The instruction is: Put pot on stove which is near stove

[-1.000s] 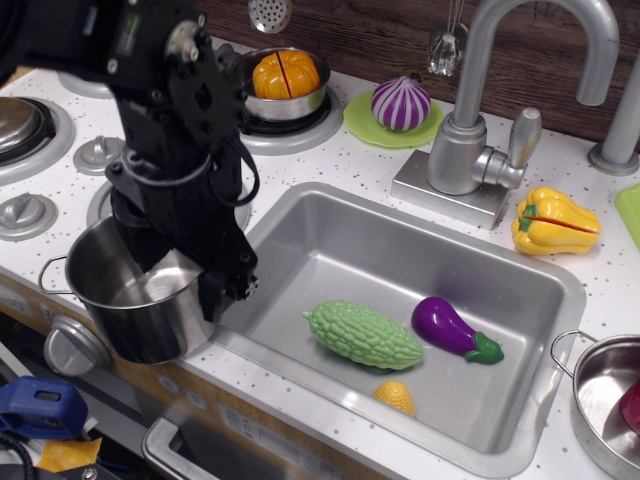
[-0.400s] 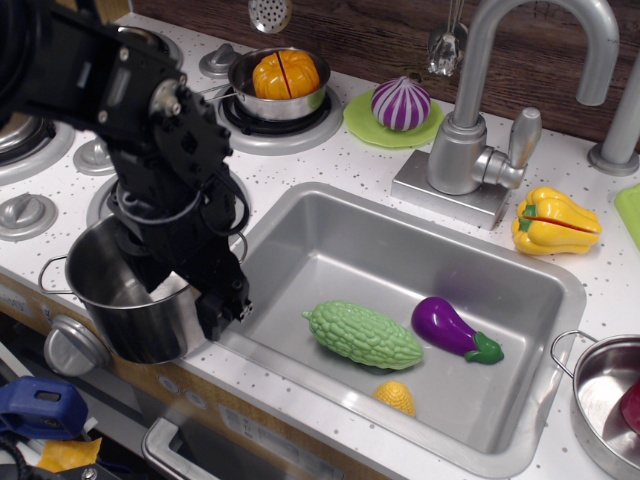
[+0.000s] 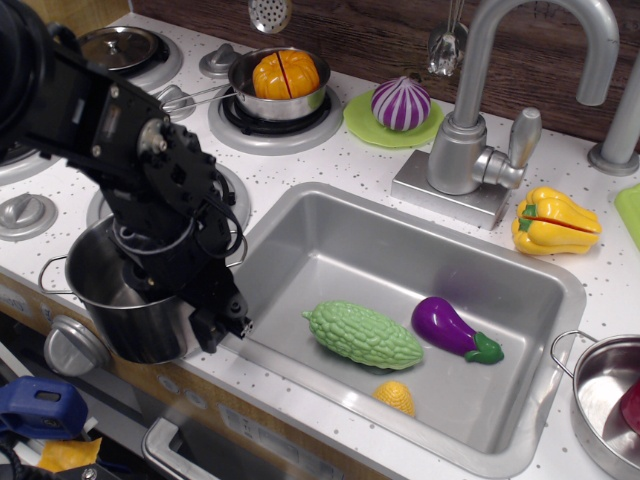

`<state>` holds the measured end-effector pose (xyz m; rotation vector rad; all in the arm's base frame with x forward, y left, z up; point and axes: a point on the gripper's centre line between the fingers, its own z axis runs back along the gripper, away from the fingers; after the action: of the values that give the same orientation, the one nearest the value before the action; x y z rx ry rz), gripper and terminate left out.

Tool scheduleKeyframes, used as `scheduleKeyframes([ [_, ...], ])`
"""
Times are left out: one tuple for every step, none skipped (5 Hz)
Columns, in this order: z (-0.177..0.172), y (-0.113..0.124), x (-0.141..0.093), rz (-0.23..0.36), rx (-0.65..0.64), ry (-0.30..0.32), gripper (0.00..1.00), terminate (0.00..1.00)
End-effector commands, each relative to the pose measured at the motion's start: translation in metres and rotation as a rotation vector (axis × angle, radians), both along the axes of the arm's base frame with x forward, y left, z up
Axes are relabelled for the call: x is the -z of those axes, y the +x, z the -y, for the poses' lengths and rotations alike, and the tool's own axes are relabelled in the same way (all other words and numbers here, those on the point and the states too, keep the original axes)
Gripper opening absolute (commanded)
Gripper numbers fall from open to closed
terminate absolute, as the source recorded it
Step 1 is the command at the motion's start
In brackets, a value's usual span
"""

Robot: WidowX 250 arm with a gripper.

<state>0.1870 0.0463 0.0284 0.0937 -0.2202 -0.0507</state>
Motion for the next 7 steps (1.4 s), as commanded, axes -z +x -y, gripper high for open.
scheduleKeyframes([
  [-0.005, 0.006, -0.007, 0.014, 0.013, 0.028, 0.00, 0.00],
  [-0.012, 0.008, -0.019, -0.002, 0.036, 0.046, 0.00, 0.00],
  [-0.021, 0.011, -0.032, -0.009, 0.070, 0.083, 0.00, 0.00],
  [-0.031, 0.020, -0.047, -0.023, 0.108, 0.113, 0.00, 0.00],
  [-0.046, 0.031, -0.050, -0.017, 0.152, 0.123, 0.00, 0.00],
  [-0.063, 0.044, -0.044, -0.004, 0.208, 0.106, 0.00, 0.00],
  [-0.076, 0.055, -0.039, 0.009, 0.246, 0.108, 0.00, 0.00],
])
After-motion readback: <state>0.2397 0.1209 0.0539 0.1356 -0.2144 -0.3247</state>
